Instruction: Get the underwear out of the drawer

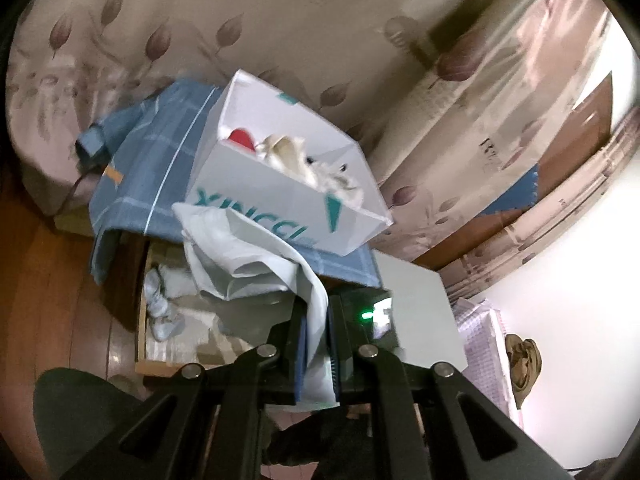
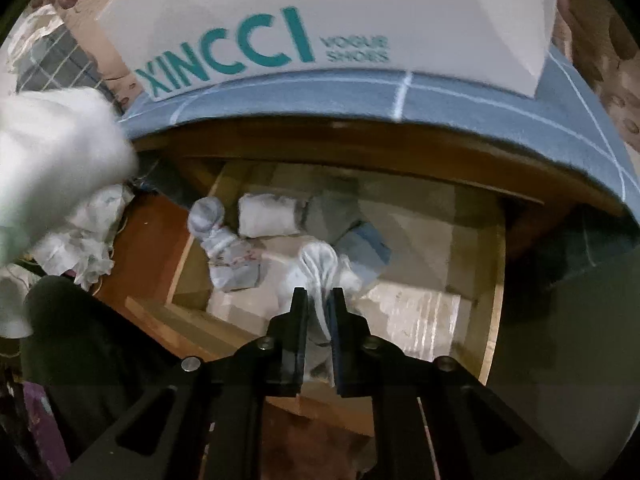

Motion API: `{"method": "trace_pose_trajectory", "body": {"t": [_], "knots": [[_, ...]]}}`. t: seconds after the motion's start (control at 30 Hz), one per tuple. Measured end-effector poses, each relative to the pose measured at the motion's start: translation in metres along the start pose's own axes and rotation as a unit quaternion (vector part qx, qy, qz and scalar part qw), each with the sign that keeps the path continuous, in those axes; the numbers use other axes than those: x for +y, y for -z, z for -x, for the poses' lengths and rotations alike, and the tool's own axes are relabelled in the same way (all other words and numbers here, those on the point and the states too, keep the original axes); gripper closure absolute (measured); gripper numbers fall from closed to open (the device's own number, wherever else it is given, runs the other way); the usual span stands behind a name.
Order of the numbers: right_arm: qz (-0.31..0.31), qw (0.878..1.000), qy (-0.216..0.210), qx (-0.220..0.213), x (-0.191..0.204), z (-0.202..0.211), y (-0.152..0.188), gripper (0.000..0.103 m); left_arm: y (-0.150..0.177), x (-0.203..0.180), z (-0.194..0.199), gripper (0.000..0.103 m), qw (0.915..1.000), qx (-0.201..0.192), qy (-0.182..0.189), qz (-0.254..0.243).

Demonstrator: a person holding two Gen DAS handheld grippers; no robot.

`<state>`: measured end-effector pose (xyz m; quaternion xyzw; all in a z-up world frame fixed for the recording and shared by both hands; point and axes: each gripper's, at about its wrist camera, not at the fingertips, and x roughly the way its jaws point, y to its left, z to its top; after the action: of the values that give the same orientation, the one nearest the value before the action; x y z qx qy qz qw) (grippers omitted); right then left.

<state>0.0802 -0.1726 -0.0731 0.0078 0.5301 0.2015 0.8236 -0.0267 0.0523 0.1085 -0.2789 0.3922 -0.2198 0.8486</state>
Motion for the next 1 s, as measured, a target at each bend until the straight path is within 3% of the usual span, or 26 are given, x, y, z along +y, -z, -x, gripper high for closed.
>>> {"method": "trace_pose_trajectory", "body": {"t": [0.1,0.13,0.4,0.43,0.5,0.53,0.57,0.87,1.0], "knots": [[-0.018,1.000,0.005,0.019,-0.010,-0.020,-0.001,0.097,-0.015,-0.018,0.012,0.094,0.9999,-0.008,0.013,-0.003],[-0.019,1.000,0.007,0.024,-0.013,-0.025,-0.001,0.103,-0.020,-0.024,0.015,0.094,0.9998,-0.011,0.016,-0.006],[-0.026,0.995,0.050,0.087,-0.037,-0.065,0.008,0.100,-0.069,-0.064,0.018,0.094,0.9988,-0.017,0.037,-0.026],[-0.024,0.994,0.058,0.093,-0.038,-0.071,0.009,0.094,-0.078,-0.068,0.016,0.094,0.9987,-0.019,0.038,-0.029],[-0.023,0.991,0.063,0.113,-0.041,-0.079,0.011,0.063,-0.092,-0.073,0.012,0.094,0.9983,-0.025,0.041,-0.033],[-0.014,0.989,0.090,0.118,-0.040,-0.082,0.012,0.029,-0.101,-0.076,0.008,0.094,0.9981,-0.029,0.041,-0.036],[0.005,0.986,0.119,0.116,-0.037,-0.084,0.012,0.019,-0.110,-0.078,0.004,0.094,0.9979,-0.032,0.041,-0.039],[0.077,0.965,0.171,0.186,-0.031,-0.121,0.018,0.014,-0.172,-0.073,-0.054,0.094,0.9979,-0.038,0.016,-0.050],[0.076,0.960,0.166,0.214,-0.036,-0.135,0.018,0.014,-0.187,-0.065,-0.082,0.094,0.9977,-0.028,-0.008,-0.062]]}}
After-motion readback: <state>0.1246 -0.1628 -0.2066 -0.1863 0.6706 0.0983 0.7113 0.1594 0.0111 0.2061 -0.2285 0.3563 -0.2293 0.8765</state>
